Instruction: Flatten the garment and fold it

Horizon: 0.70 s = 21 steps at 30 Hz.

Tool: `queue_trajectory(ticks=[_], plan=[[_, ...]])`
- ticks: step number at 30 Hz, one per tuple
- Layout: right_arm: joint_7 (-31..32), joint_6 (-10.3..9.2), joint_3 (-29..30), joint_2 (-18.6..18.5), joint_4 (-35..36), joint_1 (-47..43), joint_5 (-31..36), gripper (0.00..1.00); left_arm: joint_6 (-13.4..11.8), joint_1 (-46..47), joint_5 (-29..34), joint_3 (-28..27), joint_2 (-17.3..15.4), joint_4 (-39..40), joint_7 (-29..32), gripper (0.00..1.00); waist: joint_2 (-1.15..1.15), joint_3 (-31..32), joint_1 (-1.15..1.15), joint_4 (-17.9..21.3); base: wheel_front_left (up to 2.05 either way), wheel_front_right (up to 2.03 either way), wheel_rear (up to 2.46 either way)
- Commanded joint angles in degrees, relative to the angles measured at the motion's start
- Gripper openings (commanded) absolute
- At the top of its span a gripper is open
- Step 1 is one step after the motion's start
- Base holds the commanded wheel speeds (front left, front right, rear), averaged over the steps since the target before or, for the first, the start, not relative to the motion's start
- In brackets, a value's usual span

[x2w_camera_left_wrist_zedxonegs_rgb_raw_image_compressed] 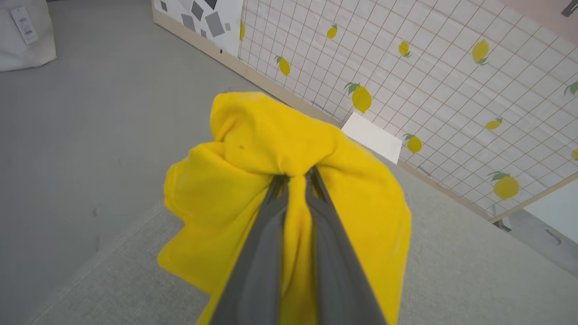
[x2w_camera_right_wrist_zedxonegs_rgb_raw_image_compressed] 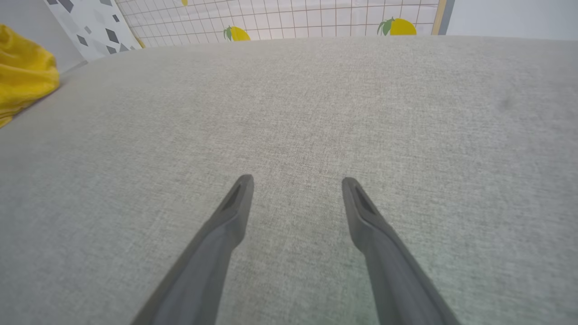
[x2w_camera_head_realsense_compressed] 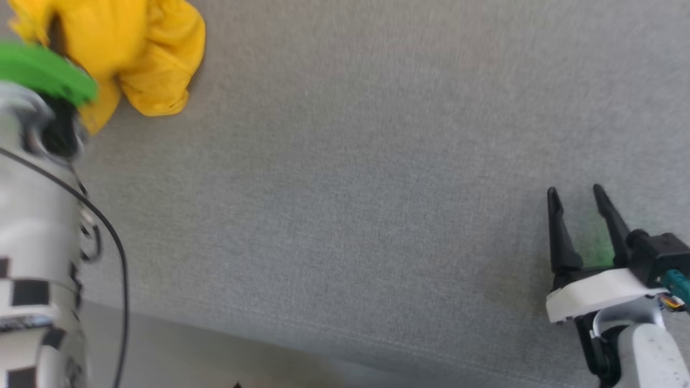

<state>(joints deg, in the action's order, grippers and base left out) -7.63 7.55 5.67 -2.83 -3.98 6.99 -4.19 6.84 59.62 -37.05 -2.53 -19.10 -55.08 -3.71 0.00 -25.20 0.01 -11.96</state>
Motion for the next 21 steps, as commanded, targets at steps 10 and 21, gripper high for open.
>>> queue_trajectory(ticks=[10,21], plan=[[-5.21,-0.06,-1.53,-0.05,-8.34,-1.1,-5.29,1.0,0.62,12.11,0.42,5.7,-2.1,12.07,2.63,0.0,0.0,14.29,-0.01,7.17,0.0,0.0,0.0],[-7.04,-0.06,0.69,-0.05,-11.98,-3.0,-6.28,1.0,0.64,11.66,-7.13,10.93,5.82,24.37,9.36,0.0,0.0,18.04,-0.01,14.77,0.0,0.0,0.0]])
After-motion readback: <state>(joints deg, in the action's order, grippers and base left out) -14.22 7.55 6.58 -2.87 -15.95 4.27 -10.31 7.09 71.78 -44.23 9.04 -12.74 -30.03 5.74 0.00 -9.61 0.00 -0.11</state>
